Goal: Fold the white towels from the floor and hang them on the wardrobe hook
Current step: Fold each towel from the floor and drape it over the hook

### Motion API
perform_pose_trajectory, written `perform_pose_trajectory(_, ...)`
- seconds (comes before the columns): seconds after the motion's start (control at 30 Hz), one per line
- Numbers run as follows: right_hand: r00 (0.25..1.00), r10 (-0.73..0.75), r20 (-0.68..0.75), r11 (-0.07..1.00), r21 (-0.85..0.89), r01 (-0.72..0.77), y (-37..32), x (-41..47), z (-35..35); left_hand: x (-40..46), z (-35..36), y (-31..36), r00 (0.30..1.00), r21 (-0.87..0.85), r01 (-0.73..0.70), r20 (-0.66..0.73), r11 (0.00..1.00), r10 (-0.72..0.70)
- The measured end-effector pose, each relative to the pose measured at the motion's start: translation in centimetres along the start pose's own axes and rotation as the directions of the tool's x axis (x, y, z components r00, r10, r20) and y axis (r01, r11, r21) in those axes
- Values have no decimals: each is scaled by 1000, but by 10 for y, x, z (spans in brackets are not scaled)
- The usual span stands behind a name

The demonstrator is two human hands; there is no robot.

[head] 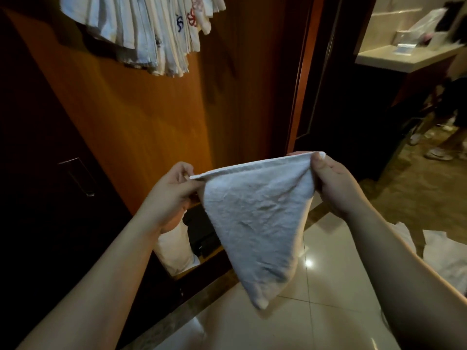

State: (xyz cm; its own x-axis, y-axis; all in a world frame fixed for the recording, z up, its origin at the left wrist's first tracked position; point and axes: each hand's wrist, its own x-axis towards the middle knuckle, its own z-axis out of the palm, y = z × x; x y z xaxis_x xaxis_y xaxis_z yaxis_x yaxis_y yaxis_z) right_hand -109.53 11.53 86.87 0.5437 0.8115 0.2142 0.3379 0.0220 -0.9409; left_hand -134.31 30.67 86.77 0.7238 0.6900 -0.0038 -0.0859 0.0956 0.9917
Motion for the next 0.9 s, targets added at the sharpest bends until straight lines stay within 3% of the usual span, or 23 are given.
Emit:
perform_pose_trajectory(0.13, 989, -14, -146, 996, 87, 27, -16, 8, 5, 1, 10, 12, 972, -83, -222, -102, 972, 213)
perform_pose_trajectory(0.2, 981, -48, -188, 984, 157, 78, -30, 12, 9, 0, 14, 23, 969, -215, -233, -131, 948, 208)
perform_pose_trajectory(0.23, 978, -60, -201, 977, 190, 99, -37, 14, 12, -1, 15, 28, 986, -303, -165, -74, 939, 150)
perform_pose_trajectory(0.3, 976, -48, -212, 967, 235, 98, -46, 19, 17, -7, 18, 35, 981, -390, 135, 179, 911, -69)
perform_pose_trajectory(0.37, 979, -9, -204, 962, 266, 65, -49, 21, 22, -16, 22, 39, 868, -450, 401, 466, 798, -173)
perform_pose_trajectory(0.43, 982, 34, -185, 953, 303, 24, -44, 22, 24, -18, 21, 38, 849, -469, 457, 484, 756, -214)
perform_pose_trajectory(0.53, 990, 137, -34, 871, 480, -105, -31, 19, 22, -10, 8, 32, 947, -424, 288, 259, 858, -189)
perform_pose_trajectory(0.6, 966, 203, 162, 726, 637, -259, -23, 15, 19, -10, 9, 30, 954, -455, 263, 253, 851, -160)
perform_pose_trajectory(0.67, 914, 177, 365, 563, 724, -399, -10, 9, 16, -13, 13, 26, 944, -454, 306, 256, 837, -207)
perform_pose_trajectory(0.77, 842, 121, 526, 377, 760, -529, 15, -9, 21, -17, 17, 14, 937, -466, 337, 254, 818, -241)
perform_pose_trajectory(0.83, 790, 115, 602, 334, 726, -601, 29, -17, 26, -19, 17, 5, 929, -465, 363, 243, 807, -278)
perform_pose_trajectory(0.9, 769, 156, 620, 365, 687, -628, 39, -19, 28, -20, 14, -4, 924, -460, 381, 212, 802, -318)
